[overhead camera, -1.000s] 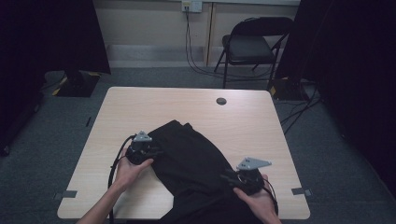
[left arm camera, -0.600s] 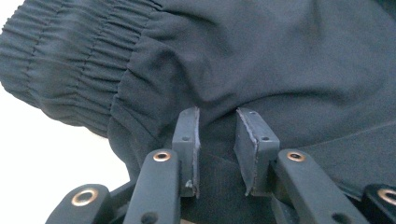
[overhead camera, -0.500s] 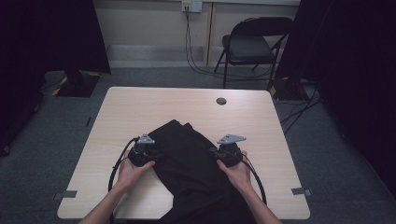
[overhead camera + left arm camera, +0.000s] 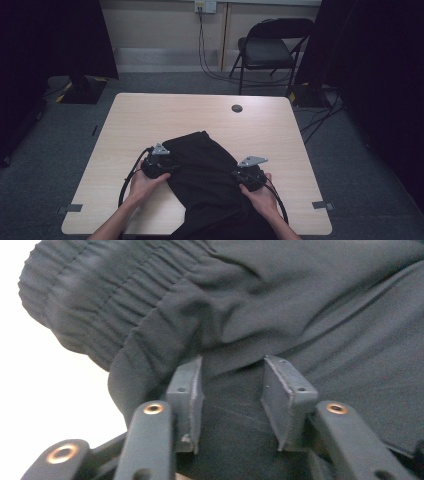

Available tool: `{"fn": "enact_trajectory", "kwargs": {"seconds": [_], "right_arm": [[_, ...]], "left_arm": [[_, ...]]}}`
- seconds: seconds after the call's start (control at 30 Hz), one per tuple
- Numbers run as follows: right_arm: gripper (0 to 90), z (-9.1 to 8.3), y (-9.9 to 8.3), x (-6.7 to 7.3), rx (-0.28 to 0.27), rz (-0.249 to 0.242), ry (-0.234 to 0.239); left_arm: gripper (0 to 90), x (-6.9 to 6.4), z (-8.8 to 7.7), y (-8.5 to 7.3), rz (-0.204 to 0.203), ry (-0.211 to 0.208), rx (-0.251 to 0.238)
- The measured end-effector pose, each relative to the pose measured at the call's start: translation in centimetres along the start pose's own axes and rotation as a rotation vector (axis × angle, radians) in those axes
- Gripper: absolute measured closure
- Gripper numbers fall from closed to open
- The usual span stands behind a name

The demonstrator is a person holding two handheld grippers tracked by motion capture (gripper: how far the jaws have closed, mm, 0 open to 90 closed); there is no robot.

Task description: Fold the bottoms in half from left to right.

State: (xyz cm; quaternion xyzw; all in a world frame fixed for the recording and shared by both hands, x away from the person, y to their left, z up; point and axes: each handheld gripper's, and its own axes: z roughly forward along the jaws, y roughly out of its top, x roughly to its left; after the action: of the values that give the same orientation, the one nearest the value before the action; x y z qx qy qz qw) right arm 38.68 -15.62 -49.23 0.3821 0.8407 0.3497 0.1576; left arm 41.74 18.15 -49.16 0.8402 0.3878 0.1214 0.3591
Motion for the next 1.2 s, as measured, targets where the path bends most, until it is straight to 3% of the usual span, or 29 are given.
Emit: {"fn": "enact_trajectory", "kwargs": {"seconds": [0.1,0.17,0.2,0.3,0.37,0.4,0.43,0.47,0.6,0.67,0.77,0.93,1.03,1.2], "right_arm": [[88.8,0.3,0.1,-0.3,-0.011,0.011,0.003],[88.6,0.6,0.2,-0.8,-0.024,0.023,0.003],[88.5,0.8,0.4,-0.9,-0.024,0.029,0.006],[85.7,1.2,0.9,-1.1,-0.015,0.021,0.0],[80.7,1.4,1.4,-1.1,-0.007,-0.006,-0.015],[78.0,1.4,1.5,-1.1,-0.005,-0.002,-0.02],[78.0,1.4,1.5,-1.1,-0.005,-0.002,-0.02],[73.3,0.8,1.7,-1.1,-0.031,0.001,-0.016],[64.8,-0.9,1.6,-0.7,-0.055,-0.009,-0.024],[60.1,-3.0,0.9,-0.4,-0.083,-0.006,-0.027],[57.8,-4.3,0.0,-0.2,-0.09,0.016,-0.02],[53.6,-6.2,-3.0,0.8,-0.047,0.035,0.002],[50.1,-6.0,-3.8,1.3,-0.033,0.044,0.035],[46.3,-3.8,-3.1,2.1,-0.016,0.042,0.097]], "left_arm": [[54.6,-0.2,-0.6,0.2,0.006,-0.014,-0.006],[60.1,-1.1,-2.5,0.6,-0.024,-0.059,-0.079],[62.8,-1.6,-3.1,0.7,-0.005,-0.082,-0.101],[65.8,-2.4,-3.4,0.7,0.013,-0.117,-0.107],[65.7,-3.0,-2.4,0.3,0.026,-0.129,-0.057],[65.0,-3.3,-0.9,-0.3,0.047,-0.123,0.017],[63.5,-3.3,-0.9,-0.3,0.047,-0.123,0.017],[62.3,-3.6,-0.3,-0.4,0.077,-0.1,0.035],[61.3,-3.8,0.3,0.0,0.112,-0.011,0.023],[61.2,-3.4,0.6,0.2,0.102,-0.002,0.007],[61.3,-2.8,0.9,0.3,0.098,0.011,-0.012],[61.3,-1.4,1.3,0.7,0.084,0.048,-0.022],[61.3,-0.3,1.6,0.9,0.059,0.072,-0.038],[61.4,1.5,1.8,1.2,0.029,0.094,-0.048]]}}
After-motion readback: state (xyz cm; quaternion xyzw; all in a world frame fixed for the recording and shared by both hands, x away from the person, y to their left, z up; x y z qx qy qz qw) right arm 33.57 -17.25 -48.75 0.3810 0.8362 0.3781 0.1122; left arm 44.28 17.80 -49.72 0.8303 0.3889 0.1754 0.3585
